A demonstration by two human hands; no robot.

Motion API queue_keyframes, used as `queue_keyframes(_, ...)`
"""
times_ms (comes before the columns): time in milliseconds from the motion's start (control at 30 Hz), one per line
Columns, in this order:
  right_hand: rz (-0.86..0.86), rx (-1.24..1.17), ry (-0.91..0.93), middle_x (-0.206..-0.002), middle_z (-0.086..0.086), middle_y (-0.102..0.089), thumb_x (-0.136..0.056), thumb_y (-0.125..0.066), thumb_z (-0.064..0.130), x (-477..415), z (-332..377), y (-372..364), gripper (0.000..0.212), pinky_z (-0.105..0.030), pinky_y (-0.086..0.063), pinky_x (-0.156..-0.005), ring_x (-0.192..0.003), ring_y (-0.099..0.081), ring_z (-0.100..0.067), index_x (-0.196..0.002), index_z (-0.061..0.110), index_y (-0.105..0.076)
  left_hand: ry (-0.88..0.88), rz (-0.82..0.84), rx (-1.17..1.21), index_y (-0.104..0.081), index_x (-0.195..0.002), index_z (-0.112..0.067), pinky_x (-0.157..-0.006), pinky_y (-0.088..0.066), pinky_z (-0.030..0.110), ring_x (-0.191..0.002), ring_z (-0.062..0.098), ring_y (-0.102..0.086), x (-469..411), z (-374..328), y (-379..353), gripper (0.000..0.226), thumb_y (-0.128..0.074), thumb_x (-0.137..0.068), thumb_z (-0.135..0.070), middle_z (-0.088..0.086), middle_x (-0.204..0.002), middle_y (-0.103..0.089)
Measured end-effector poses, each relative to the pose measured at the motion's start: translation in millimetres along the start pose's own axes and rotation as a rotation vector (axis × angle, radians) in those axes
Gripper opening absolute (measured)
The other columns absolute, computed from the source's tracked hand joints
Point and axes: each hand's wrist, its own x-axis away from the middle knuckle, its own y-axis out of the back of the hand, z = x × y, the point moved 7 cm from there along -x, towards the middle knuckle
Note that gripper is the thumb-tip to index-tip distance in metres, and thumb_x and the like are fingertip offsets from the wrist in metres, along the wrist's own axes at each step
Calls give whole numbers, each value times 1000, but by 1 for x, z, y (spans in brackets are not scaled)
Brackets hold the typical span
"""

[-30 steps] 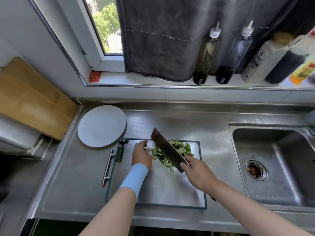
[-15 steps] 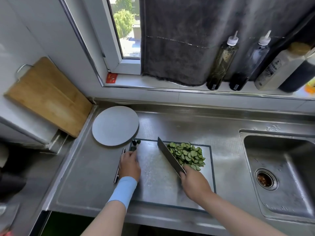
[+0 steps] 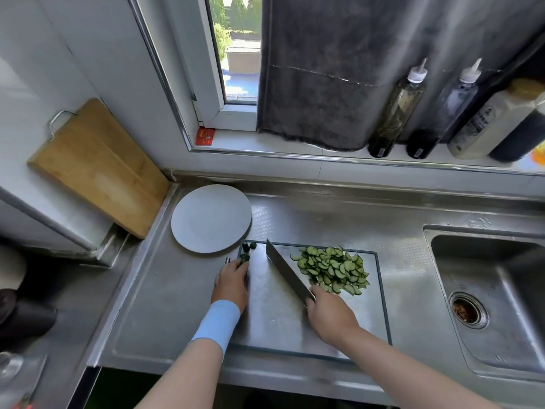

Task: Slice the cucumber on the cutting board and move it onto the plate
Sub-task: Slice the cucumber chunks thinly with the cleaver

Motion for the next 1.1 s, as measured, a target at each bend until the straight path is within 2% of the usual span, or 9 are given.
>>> queue_keyframes(167,6,22,-40,-86,0,-57,-103,-39,28,-4,-3,-3,11,-32,-37,-65,-78,-50,-25,-98,25,-48,-4,60,145,-61,-127,-14,-103,-32,21,-126,21,-43,18,-3,-14,48,-51,-84,5,3,-142,-41)
queue_keyframes(267,-3,17,-64,-87,-1,-59,-102,-40,27,-6,-7,-4,17,-30,-36,-65,-78,-51,-24,-105,22,-56,-152,98,166,-61,-127,-21,-95,-32,13,-117,15,-50,37,-19,-23,51,-52,-84,6,-2,-134,-42)
queue_keyframes(333,-8,8,-74,-93,-3,-66,-102,-41,28,-8,-8,-4,22,-30,-38,-67,-80,-52,-23,-111,21,-60,-231,114,134,-61,-126,-25,-91,-42,19,-112,16,-53,39,-25,-19,56,-59,-81,6,-3,-129,-45)
queue_keyframes(467,-1,2,-95,-100,-4,-69,-102,-42,29,-8,-9,-7,23,-31,-44,-72,-87,-58,-24,-112,21,-61,-533,-3,-50,-76,-87,-27,-65,-55,31,-98,24,-57,29,-39,1,56,-88,-40,2,2,-107,-62)
queue_keyframes(600,3,15,-113,-101,-5,-68,-101,-41,29,-7,-9,-11,24,-33,-49,-76,-93,-61,-26,-110,20,-62,-639,34,-84,-75,-82,-26,-80,-47,27,-95,17,-54,11,-39,-2,48,-89,-42,-3,-6,-93,-67)
queue_keyframes(700,1,15,-117,-102,-5,-69,-101,-41,29,-7,-10,-12,25,-32,-48,-76,-92,-60,-26,-112,22,-62,-536,101,-135,-71,-86,-25,-83,-37,27,-85,21,-58,6,-32,-12,27,-85,-64,-30,-7,-82,-63)
queue_keyframes(800,9,14,-105,-104,-5,-69,-102,-41,28,-7,-9,-11,25,-32,-48,-76,-93,-61,-26,-115,22,-62,-277,149,-85,-62,-102,-27,-85,-41,30,-99,17,-50,11,-29,-18,28,-65,-83,-48,-7,-99,-57)
queue_keyframes(900,23,20,-85,-102,-5,-69,-101,-41,28,-9,-9,-11,24,-31,-46,-72,-91,-60,-26,-112,22,-61,-87,127,149,-59,-106,-23,-83,-45,30,-102,15,-47,25,-31,-21,25,-63,-87,-38,-6,-106,-50)
queue_keyframes(1100,75,95,-5,-83,0,-58,-101,-41,28,-11,-8,-8,14,-33,-38,-63,-79,-53,-24,-90,25,-48,-123,70,155,-62,-110,-21,-81,-44,23,-102,12,-49,40,-43,-26,20,-59,-91,-22,-7,-108,-52)
